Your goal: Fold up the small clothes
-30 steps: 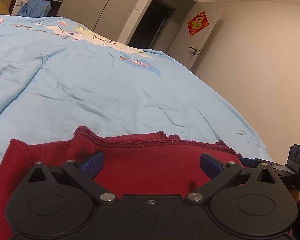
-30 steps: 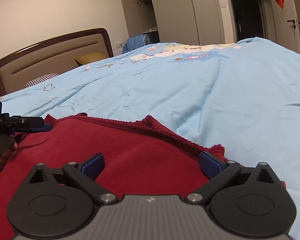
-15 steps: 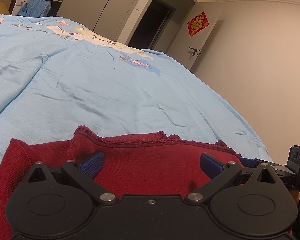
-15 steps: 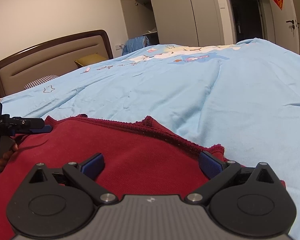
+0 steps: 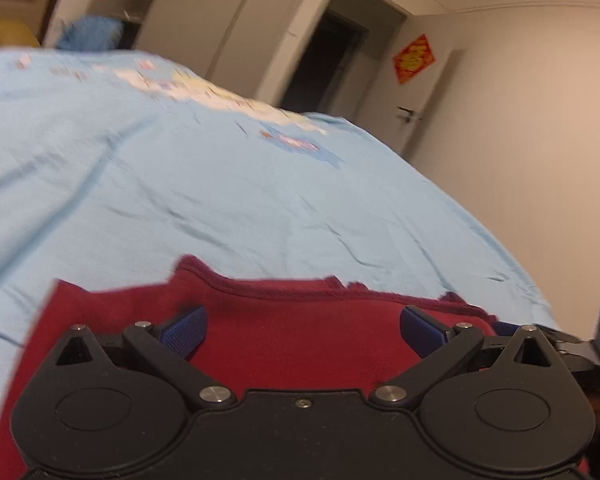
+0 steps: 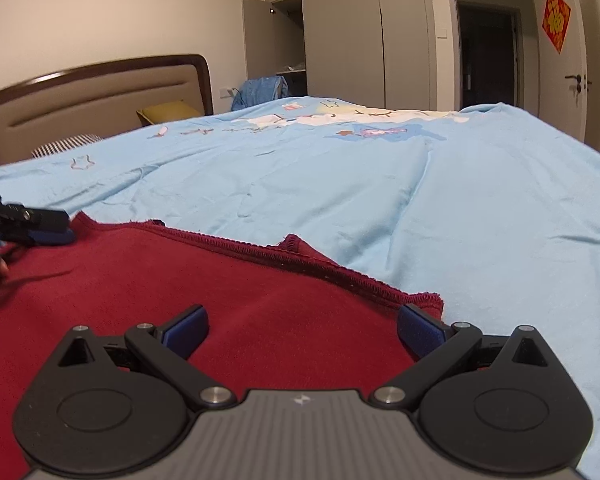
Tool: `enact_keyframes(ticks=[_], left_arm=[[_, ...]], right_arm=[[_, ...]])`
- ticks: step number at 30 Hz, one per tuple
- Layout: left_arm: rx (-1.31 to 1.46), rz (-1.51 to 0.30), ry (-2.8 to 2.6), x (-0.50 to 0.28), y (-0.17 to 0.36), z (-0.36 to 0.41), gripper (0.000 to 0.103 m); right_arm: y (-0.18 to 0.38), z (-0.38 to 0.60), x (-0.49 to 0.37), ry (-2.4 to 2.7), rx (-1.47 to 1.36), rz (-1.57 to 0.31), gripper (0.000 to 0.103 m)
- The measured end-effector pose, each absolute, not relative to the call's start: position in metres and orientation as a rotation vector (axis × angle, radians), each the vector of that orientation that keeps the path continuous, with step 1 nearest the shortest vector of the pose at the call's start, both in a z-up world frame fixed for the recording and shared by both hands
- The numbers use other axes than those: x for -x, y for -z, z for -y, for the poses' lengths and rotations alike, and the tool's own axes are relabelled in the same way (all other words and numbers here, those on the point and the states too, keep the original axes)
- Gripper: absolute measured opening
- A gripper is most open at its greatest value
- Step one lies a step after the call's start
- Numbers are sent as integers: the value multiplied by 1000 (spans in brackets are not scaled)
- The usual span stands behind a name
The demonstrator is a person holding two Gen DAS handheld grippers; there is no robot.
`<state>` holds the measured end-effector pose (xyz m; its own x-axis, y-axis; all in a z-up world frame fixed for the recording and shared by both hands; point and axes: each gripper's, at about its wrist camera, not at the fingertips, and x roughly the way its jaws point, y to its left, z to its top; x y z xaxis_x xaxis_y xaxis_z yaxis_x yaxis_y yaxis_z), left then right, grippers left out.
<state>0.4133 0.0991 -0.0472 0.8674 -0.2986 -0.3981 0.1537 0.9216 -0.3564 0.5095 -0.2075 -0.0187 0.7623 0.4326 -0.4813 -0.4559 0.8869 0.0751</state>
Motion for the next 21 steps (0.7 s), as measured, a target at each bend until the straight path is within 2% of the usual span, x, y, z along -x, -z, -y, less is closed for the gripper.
enact_keyframes(ticks=[5,10,21], left_arm=[[263,-350,199,-356,14,-97,102],[289,-338,61,-305,-4,-103,102],[422,-421,-167,-234,17,-127,102]], right_arm=[[-8,199,-470,-397,150,-399,103],[-33,196,-417,-370,133,-294,103],[-25,158,-335,-340,88,-209,103]])
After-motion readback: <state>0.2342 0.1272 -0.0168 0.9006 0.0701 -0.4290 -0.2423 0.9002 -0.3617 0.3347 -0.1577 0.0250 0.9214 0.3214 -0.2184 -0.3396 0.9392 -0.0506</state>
